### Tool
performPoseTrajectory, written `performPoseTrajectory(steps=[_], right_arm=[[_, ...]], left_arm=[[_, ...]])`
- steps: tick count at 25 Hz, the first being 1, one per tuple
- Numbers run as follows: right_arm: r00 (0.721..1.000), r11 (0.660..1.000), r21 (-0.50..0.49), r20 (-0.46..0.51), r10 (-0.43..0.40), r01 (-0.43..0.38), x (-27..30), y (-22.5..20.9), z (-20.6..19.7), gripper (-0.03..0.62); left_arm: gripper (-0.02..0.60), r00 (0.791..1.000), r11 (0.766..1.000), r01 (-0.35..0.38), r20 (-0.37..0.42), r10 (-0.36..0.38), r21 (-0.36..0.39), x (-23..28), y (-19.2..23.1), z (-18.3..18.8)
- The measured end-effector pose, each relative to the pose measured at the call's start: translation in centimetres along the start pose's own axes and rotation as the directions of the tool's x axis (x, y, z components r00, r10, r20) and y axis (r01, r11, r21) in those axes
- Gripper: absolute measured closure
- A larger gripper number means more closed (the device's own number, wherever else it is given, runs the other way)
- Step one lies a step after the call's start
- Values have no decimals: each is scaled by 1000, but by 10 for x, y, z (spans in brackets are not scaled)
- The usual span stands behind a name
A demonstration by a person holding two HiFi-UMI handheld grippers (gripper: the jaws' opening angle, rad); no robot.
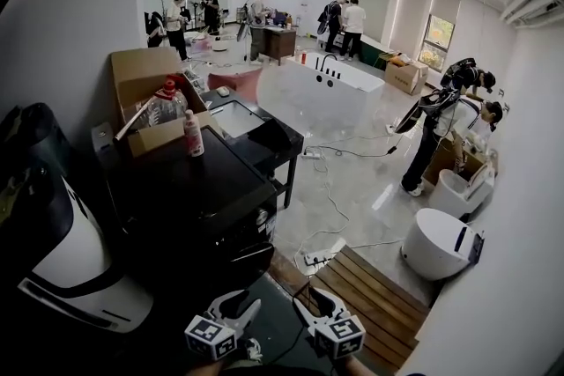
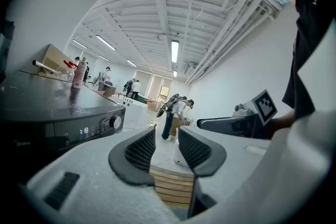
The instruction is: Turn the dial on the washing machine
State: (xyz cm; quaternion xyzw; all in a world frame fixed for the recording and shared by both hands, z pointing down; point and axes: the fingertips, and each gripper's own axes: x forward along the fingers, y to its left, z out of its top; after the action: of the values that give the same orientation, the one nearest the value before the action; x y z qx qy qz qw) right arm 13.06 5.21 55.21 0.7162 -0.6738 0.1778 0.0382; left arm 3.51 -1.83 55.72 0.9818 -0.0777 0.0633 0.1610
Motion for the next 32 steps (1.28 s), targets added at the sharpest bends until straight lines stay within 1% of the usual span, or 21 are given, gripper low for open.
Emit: performPoseTrajectory(steps=[6, 9, 13, 16, 19, 23, 28, 32], right_arm=[[1000, 1000, 8, 3, -3, 3, 49, -1, 20, 414], [1000, 1000, 1, 10, -11, 11, 74, -5, 22, 415], [1000, 999, -24, -1, -21, 21, 102, -7, 26, 411], [1000, 999, -52, -14, -6, 5, 121, -9, 28, 399], [999, 998, -59, -40, 10, -12, 133, -10, 31, 387], [997, 997, -70, -67, 32, -36, 156, -21, 29, 378], [990, 986, -147, -133, 54, -74, 184, -42, 36, 370], [983, 978, -174, -165, 86, -115, 207, -53, 40, 335]], left_arm=[[451, 1000, 1000, -4, -18, 4, 6, 11, 48, 15], [451, 1000, 1000, -3, -23, 3, 7, 13, 70, 21], [451, 1000, 1000, 7, -28, -6, 15, 14, 93, 25], [451, 999, 1000, -10, -32, 10, 3, 15, 106, 25], [451, 999, 1000, -28, -34, 27, -13, 17, 112, 22], [451, 996, 996, -78, -33, 77, -31, 19, 125, 23], [451, 988, 987, -152, -21, 152, -55, 25, 137, 29], [451, 977, 974, -213, -7, 213, -73, 32, 147, 36]])
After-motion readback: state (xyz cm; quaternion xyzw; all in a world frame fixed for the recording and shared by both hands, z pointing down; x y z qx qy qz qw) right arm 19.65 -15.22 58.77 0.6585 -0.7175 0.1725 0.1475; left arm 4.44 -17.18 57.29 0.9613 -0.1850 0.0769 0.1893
